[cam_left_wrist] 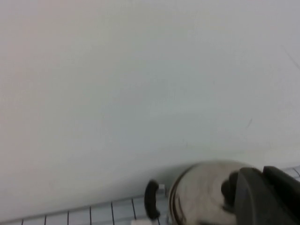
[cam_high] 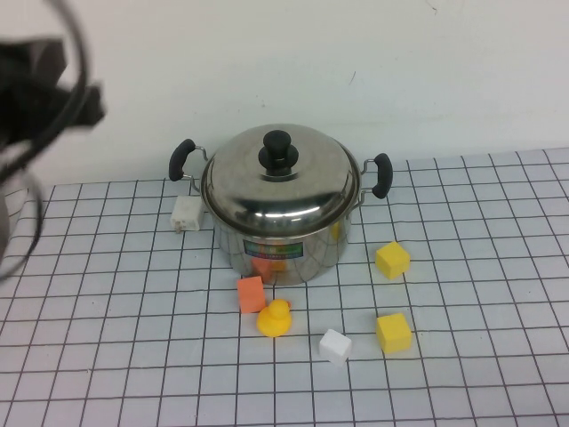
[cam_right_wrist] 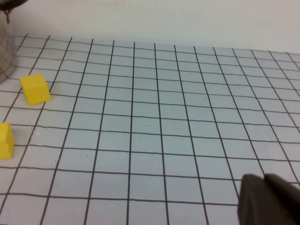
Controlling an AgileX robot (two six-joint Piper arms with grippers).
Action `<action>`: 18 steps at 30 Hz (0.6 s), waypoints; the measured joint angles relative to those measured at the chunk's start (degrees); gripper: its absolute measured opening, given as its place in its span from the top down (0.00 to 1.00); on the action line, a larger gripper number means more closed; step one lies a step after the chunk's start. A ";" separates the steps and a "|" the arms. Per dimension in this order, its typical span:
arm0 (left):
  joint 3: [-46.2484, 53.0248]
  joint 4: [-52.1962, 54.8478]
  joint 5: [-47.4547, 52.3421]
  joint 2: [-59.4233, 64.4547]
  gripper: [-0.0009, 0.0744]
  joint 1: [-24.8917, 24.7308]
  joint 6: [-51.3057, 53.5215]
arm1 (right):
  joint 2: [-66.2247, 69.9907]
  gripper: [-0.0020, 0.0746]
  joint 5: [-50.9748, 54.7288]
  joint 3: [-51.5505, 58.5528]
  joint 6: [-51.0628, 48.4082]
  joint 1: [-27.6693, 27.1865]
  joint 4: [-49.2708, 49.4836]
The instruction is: Cover the pot
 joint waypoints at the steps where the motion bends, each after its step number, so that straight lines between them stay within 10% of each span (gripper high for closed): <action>1: 2.77 0.00 0.09 -2.65 0.99 0.00 -0.59 | 0.00 0.96 0.00 0.00 0.00 0.00 0.00; 18: 33.39 -2.88 0.82 -39.39 0.99 0.00 -5.81 | 0.00 0.96 0.00 0.00 0.00 0.00 0.00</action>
